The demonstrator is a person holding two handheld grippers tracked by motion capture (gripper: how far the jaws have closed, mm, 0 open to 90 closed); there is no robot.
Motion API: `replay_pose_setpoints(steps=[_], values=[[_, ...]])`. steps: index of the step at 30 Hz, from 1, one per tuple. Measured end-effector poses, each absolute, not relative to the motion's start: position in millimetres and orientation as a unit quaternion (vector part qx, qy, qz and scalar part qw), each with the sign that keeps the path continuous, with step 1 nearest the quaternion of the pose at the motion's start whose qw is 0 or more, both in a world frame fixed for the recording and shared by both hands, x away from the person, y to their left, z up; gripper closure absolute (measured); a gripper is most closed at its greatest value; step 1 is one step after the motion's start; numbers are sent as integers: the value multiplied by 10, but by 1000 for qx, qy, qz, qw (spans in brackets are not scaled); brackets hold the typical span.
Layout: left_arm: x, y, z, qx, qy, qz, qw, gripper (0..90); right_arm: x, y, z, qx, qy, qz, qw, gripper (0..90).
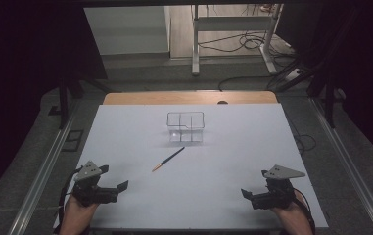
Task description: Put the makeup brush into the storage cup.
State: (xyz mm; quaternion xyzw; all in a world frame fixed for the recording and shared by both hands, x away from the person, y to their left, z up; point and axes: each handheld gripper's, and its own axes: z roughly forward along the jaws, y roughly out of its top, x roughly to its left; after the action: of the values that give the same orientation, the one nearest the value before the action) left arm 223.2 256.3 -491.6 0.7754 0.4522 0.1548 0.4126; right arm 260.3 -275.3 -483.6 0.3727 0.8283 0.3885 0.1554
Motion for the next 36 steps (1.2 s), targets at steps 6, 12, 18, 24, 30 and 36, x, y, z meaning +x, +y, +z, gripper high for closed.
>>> replay_pose_setpoints(steps=[6, 12, 18, 24, 30, 36], values=[[2278, 2540, -4848, 779, 448, 152, 412, 44, 2605, -2752, -4833, 372, 829, 386, 156, 0], [2310, 2491, -4814, 788, 440, 143, 406, 38, 2613, -2760, -4843, 374, 830, 384, 156, 1], [2354, 2460, -4797, 796, 435, 133, 399, 29, 2611, -2759, -4844, 375, 830, 382, 156, 1], [2426, 2438, -4749, 804, 426, 128, 394, 25, 2618, -2756, -4850, 377, 831, 379, 154, 1], [2525, 2438, -4694, 806, 424, 121, 394, 25, 2617, -2748, -4850, 377, 832, 376, 155, 4], [2581, 2430, -4661, 808, 424, 123, 390, 34, 2619, -2759, -4846, 379, 830, 378, 156, 4]])
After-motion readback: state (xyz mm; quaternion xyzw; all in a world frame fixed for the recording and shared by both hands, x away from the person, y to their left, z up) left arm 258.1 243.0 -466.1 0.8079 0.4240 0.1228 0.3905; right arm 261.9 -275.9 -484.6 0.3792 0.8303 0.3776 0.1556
